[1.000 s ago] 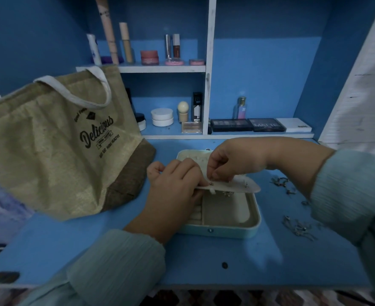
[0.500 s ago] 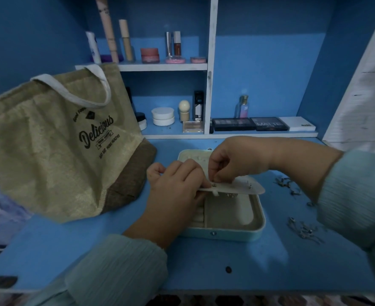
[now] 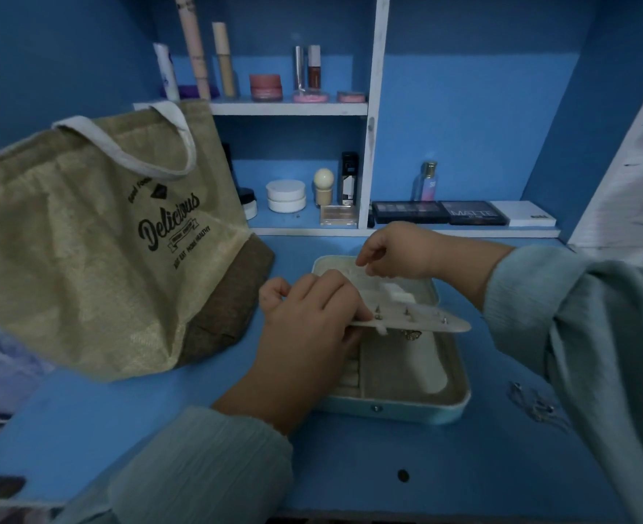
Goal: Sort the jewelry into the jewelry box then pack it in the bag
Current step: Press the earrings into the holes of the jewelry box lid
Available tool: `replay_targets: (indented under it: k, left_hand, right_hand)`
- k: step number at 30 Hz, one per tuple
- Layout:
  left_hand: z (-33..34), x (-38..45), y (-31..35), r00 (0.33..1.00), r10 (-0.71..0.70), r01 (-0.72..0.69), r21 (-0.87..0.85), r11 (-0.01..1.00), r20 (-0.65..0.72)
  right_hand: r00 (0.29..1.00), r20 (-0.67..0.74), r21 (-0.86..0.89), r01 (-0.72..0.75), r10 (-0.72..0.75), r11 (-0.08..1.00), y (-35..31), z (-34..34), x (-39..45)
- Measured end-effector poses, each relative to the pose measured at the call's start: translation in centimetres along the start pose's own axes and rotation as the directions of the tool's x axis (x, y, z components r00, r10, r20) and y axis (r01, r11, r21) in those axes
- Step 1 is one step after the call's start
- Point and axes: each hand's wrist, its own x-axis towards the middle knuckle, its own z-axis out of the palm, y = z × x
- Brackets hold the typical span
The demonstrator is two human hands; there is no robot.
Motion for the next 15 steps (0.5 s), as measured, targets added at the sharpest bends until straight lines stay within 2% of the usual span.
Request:
replay_targets:
  k: [4,15]
  left_hand:
    - [0.0,0.0,-0.1,1.0,0.004,-0.004,0.002,1.0,0.007]
    - [-0.1,0.0,0.0,1.0,0.006,-0.006,0.006,1.0,0.028]
  right_hand:
    - [0.999,-0.028,-0.097,0.036,-0.039,0.995,0.5,0.8,1.4]
    - [0.994,-0.012,-0.186,0.107,-0.111,0.977,1.2,1.7,2.2]
